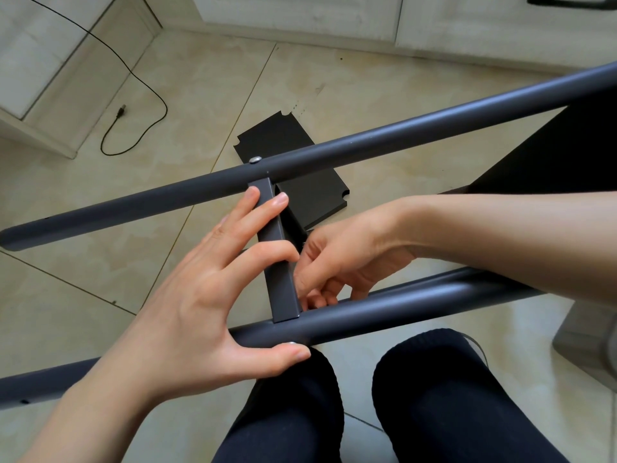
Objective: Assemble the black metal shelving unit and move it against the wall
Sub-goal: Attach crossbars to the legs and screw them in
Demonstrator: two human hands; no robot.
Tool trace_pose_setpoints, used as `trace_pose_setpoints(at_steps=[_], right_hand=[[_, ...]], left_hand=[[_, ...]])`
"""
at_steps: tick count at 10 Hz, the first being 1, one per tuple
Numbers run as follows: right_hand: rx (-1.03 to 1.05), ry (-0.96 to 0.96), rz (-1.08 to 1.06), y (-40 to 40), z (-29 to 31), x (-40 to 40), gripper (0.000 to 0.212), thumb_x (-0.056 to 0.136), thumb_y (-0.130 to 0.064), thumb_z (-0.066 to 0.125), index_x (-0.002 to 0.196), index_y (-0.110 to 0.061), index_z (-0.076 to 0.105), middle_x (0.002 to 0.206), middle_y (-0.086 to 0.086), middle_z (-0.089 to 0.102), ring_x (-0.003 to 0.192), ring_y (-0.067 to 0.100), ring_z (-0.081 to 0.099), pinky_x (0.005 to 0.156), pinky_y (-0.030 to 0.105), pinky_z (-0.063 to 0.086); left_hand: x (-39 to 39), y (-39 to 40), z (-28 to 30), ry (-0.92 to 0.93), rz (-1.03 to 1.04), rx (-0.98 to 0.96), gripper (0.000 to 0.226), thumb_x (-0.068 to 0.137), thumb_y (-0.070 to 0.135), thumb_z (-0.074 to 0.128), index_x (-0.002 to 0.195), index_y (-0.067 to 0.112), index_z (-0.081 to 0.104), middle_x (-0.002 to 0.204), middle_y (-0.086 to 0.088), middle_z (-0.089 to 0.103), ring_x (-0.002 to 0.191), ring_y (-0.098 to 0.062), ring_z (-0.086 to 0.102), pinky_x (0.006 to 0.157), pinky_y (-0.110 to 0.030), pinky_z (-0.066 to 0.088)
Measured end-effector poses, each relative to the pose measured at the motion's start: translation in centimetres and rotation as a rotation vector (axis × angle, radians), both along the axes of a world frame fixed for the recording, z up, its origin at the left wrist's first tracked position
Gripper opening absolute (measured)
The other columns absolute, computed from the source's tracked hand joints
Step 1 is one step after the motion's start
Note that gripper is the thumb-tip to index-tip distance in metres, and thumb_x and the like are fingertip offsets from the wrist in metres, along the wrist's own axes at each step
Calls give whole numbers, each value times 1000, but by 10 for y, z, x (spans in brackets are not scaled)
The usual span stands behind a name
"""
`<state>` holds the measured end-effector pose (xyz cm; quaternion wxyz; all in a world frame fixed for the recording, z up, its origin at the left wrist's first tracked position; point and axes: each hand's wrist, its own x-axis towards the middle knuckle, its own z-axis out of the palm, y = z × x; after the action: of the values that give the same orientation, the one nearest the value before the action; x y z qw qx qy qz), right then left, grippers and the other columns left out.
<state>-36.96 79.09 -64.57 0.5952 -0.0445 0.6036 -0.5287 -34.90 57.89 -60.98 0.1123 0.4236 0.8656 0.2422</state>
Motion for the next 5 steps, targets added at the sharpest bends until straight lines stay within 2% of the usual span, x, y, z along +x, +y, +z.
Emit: trace_pose_setpoints(at_steps=[1,2,3,5], right_hand=[[-31,-60,-7,3,2,-3,40,96,-15,54,60,-14,69,63,3,59,60,13,55,62,32,49],[-21,-56,11,3,4,-4,25,95,-13,57,73,-9,69,57,0,52,58,13,51,66,35,49],[8,-15,8,1,2,-1,25,96,-15,56,74,-10,67,54,-3,45,57,12,45,61,28,45],[-24,-37,22,2,4,-3,31,97,-14,54,68,-16,64,52,-3,37,58,14,45,62,30,39]], left_hand=[[0,0,0,-5,1,1,66,70,66,72,125,34,52,166,11,21,156,-19,11,112,-45,31],[0,0,0,-3,1,-1,66,70,66,71,124,35,51,166,11,21,156,-19,11,111,-45,31],[0,0,0,-8,3,0,65,70,66,71,124,35,52,165,11,22,156,-19,11,110,-45,31],[0,0,1,-8,4,-2,65,70,66,71,124,35,52,166,12,21,156,-19,11,111,-46,31]])
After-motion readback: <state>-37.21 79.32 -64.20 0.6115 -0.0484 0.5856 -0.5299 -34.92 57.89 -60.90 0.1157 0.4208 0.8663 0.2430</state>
